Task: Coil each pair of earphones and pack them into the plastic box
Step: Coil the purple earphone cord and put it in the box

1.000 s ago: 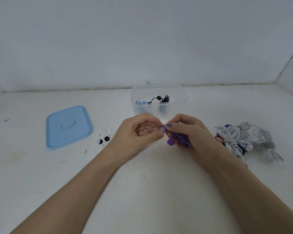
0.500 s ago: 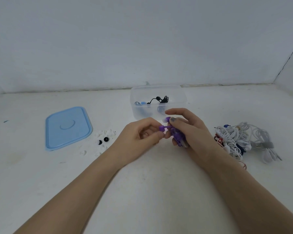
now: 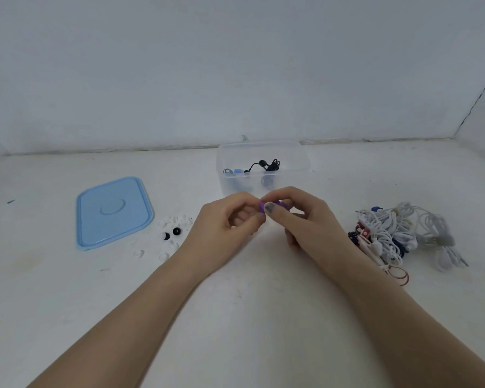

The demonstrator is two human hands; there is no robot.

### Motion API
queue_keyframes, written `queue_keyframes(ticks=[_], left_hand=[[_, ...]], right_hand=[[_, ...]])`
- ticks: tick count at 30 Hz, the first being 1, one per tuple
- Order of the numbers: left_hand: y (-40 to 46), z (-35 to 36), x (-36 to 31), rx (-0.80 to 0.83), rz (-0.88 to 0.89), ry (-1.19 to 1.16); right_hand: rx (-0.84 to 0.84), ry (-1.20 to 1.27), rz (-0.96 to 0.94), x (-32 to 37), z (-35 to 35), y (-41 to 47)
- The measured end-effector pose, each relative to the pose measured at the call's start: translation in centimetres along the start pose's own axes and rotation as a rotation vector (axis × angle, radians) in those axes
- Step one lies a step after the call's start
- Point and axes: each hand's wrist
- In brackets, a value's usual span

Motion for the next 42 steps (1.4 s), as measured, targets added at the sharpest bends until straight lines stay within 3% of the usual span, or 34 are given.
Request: queue_keyframes(ticks=[7, 21, 28, 42], left_hand=[[-0.3, 0.32, -0.28, -0.009, -0.003, 0.08], [-0.27, 0.11, -0.3, 0.013, -0.042, 0.028], [-0.06, -0.12, -0.26, 0.073, -0.081, -0.119], [-0.03, -0.04, -0.57, 0.049, -0.082, -0.128]], right_hand=[[-0.037, -0.048, -0.028, -0.42, 0.25, -0.01], [-0.052, -0.028, -0.055, -0.03, 0.45, -0.25], [-0.096, 0.067, -0.029, -0.32, 0.25, 0.11], [-0.071, 0.124, 0.021, -0.3, 0.14, 0.27]])
Point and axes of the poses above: each hand's wrist, its own y-axis towards the middle knuckle, its own z-axis out of the palm, x = y × z, and after that the axes turned 15 degrees about -z, right-handed
